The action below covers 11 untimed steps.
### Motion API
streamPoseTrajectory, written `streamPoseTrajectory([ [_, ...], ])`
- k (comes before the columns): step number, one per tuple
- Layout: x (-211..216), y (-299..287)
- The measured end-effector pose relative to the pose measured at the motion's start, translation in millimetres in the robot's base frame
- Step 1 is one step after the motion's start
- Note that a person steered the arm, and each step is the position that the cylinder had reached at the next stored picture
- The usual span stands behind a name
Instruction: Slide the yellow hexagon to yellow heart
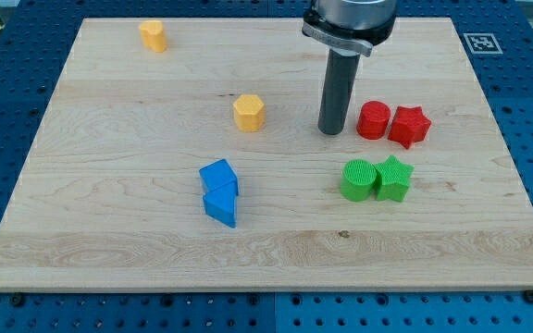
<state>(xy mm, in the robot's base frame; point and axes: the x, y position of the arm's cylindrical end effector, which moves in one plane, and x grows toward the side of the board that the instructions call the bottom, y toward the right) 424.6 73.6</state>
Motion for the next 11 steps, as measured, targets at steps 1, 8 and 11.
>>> streamPoseTrajectory([
  [1, 0.7, -30.5],
  [8, -32.3, -149.0],
  [11, -83.0, -178.1],
])
